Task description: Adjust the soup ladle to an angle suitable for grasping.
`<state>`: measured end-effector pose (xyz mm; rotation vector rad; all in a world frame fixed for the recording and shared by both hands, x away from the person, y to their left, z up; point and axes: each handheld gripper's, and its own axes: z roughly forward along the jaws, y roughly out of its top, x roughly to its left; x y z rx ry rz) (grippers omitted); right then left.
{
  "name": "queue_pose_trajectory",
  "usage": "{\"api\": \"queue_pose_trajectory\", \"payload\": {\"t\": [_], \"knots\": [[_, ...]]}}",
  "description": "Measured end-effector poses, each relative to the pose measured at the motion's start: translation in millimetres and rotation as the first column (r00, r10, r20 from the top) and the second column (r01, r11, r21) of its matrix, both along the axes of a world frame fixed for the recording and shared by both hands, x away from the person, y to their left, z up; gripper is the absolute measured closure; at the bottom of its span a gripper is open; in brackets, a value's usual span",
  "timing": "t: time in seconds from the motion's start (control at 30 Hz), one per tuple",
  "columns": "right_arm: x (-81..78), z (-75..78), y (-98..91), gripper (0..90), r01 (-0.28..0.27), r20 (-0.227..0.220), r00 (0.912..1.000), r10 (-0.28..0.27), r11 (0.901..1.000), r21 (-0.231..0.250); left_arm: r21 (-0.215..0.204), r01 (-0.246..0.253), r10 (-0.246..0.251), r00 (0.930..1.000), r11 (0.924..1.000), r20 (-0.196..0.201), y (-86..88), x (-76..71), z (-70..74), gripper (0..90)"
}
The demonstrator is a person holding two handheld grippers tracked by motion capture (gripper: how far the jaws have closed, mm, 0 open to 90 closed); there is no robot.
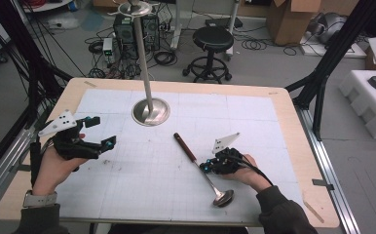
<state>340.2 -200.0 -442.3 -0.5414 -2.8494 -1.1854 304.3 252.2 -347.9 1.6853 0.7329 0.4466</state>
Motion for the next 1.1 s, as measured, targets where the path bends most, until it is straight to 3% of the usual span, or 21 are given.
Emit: {"api": "queue_pose_trajectory", "payload": {"t": [0.1,0.2,0.4,0.47,0.6,0.97,1.1], "knots": [[-0.2,0.5,5.2,90.0,-0.022,0.0,0.9998,0.022,0.9997,-0.006,0.005,-0.009,0.009,1.0,0.9999,0.001,-0.1,-0.2,-0.3,2.9],[-1.0,0.7,11.9,90.0,-0.046,0.004,0.9989,0.046,0.9989,-0.008,0.045,-0.023,0.023,0.9997,0.9988,0.001,-1.2,0.0,-1.6,2.9],[-8.8,2.5,36.2,90.0,-0.143,-0.003,0.9897,0.143,0.9892,-0.031,0.031,-0.015,0.015,0.9999,0.9994,0.004,-0.1,-1.3,-0.6,2.9],[-10.3,3.0,42.7,90.0,-0.167,-0.012,0.986,0.166,0.9855,-0.032,0.022,-0.028,0.027,0.9994,0.9994,0.021,1.3,-2.7,0.6,3.0],[-14.2,4.6,54.7,90.0,-0.203,0.008,0.9791,0.203,0.9777,-0.056,-0.008,-0.032,0.033,0.9989,0.9994,0.034,5.6,-4.7,3.4,2.9],[-22.3,7.2,74.3,90.0,-0.304,-0.007,0.9526,0.304,0.9491,-0.083,-0.004,-0.029,0.029,0.9992,0.9996,0.027,6.4,-4.6,1.9,3.0],[-20.7,8.5,73.3,90.0,-0.294,-0.001,0.9556,0.295,0.9527,-0.078,-0.011,-0.031,0.031,0.9991,0.9995,0.028,7.4,-5.0,2.3,2.9]]}}
